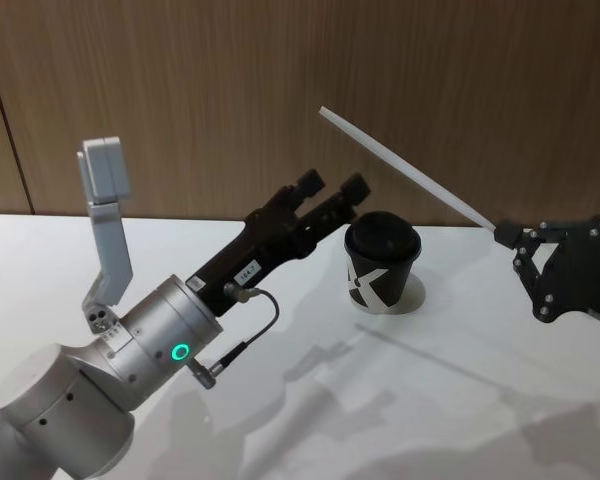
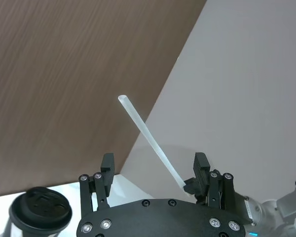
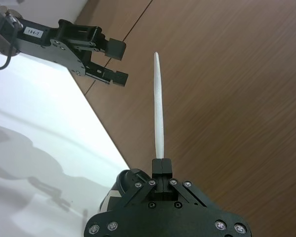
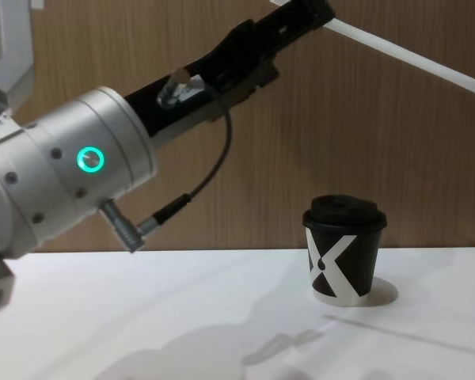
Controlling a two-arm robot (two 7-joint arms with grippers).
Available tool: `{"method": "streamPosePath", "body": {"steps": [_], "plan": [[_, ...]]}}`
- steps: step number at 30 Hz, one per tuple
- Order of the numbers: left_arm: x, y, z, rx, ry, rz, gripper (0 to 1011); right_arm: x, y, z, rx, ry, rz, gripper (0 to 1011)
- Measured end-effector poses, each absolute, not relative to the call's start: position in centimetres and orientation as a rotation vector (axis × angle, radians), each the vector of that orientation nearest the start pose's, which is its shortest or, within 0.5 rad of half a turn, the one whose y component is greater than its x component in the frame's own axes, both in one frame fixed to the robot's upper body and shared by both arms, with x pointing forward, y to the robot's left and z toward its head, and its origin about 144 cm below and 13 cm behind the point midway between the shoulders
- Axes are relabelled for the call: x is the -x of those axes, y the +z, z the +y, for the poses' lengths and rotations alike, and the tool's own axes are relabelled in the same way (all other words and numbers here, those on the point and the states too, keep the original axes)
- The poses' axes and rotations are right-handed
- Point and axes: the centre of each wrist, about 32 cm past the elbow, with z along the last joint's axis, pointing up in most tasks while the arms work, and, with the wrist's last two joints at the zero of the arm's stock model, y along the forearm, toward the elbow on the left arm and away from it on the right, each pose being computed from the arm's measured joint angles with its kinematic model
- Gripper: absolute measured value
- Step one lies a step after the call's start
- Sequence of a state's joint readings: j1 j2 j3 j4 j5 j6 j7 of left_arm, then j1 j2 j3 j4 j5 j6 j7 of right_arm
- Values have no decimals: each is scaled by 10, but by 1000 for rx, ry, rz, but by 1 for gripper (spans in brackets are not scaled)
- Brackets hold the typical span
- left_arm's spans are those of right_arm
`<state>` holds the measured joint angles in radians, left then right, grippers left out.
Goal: Pick up the straw with one hand, pass it to the other hand, and insert it into the cup.
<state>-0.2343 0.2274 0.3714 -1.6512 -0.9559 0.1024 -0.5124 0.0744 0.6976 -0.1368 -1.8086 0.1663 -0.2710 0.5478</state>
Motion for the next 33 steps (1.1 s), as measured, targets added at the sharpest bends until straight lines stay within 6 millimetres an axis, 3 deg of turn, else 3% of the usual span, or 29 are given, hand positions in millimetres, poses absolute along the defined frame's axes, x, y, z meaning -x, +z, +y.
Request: {"method": "streamPosePath", "body": {"steps": [33], "plan": [[-510, 1221, 122, 675, 474, 502, 1003, -463, 1268, -336, 189, -703, -686, 0]]}}
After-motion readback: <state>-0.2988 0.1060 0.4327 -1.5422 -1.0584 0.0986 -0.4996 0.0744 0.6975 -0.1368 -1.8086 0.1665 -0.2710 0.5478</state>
